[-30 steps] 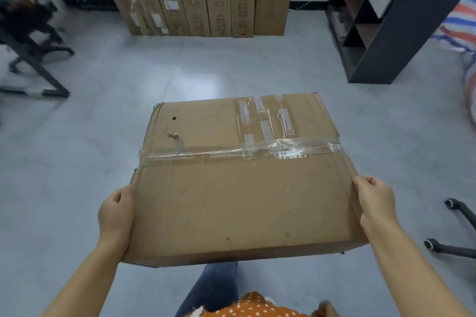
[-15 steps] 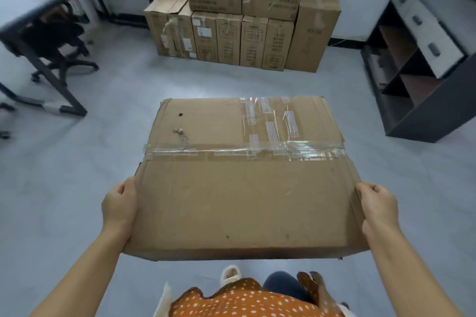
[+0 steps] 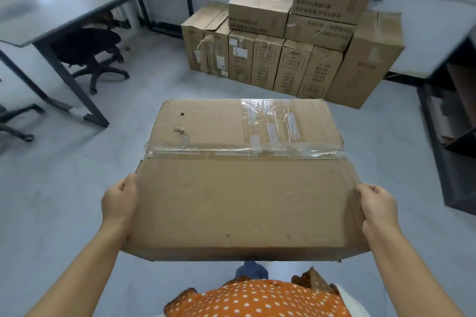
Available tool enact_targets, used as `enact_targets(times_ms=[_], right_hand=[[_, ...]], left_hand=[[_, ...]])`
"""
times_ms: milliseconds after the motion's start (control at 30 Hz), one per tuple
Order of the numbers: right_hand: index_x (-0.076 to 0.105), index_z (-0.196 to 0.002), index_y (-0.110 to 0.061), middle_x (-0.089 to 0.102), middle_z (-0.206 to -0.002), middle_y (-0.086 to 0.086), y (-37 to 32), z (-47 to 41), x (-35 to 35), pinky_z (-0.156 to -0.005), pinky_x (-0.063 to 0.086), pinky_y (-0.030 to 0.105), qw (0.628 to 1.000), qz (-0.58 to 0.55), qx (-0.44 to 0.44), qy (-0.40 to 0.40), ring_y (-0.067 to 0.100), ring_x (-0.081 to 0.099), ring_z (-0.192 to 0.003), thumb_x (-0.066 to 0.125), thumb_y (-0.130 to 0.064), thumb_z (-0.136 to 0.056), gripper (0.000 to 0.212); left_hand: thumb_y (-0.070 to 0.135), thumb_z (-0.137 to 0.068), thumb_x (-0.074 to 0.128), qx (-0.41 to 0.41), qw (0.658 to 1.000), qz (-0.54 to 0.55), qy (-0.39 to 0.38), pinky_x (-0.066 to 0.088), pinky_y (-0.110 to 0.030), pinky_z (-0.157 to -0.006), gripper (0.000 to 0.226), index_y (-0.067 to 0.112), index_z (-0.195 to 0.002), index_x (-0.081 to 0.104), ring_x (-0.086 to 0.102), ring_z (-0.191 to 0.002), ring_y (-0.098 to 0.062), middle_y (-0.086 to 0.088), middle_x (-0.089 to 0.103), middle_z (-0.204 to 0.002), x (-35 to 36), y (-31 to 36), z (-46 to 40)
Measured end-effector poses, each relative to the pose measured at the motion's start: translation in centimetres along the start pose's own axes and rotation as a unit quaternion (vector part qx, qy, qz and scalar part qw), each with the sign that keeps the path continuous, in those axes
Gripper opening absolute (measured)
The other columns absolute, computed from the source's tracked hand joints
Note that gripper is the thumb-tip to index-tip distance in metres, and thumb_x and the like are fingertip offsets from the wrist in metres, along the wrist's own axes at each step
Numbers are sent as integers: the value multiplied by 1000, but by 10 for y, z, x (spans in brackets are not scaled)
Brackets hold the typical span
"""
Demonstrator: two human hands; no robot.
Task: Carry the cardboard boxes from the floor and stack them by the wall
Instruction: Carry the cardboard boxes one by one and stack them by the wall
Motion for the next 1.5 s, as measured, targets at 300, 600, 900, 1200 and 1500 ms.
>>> enact_targets(times_ms=[300,600,900,1200,1500], right_hand=[[62,-92,-8,57,-87,7,-109,-134,119,-72,39,34,998,42,-18,-38,23,50,-83,54,-9,-89,8],[62,-95,-9,59,-91,6,-185,-225,277,-72,40,35,996,58,-18,-63,23,52,-84,53,-13,-91,11],[63,-95,-9,59,-88,6,-283,-298,460,-76,42,37,999,20,7,-31,24,53,-86,54,-13,-90,11],[61,-95,-9,60,-93,8,-370,-401,567,-76,42,36,999,-22,11,23,25,53,-88,52,-9,-90,11],[61,-96,-7,54,-75,2,-490,-575,673,-59,38,28,998,-64,-9,-4,20,48,-70,48,-4,-90,15]], left_hand=[[39,-88,39,-25,999,11,33,30,-34,-57,38,6,-69,43,35,-63,-21,-6,41,-68,88,88,-115],[40,-91,38,-33,997,0,66,33,-35,-57,47,-3,-72,48,40,-64,-22,-6,47,-68,145,146,-275],[38,-89,38,18,999,-14,32,30,-35,-58,36,12,-65,40,36,-62,-22,-2,42,-64,189,270,-504],[40,-90,40,68,997,-24,-13,36,-39,-69,44,0,-75,51,44,-74,-27,-8,51,-73,289,391,-671],[33,-93,41,118,992,-32,12,27,-34,-57,43,-5,-76,48,37,-67,-24,-12,44,-75,430,520,-806]])
Point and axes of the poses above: each hand's wrist, its own z-axis away from the middle knuckle, its own x-axis out of the palm, y = z × x, the point moved 1 cm from there along -z, towards the middle knuckle
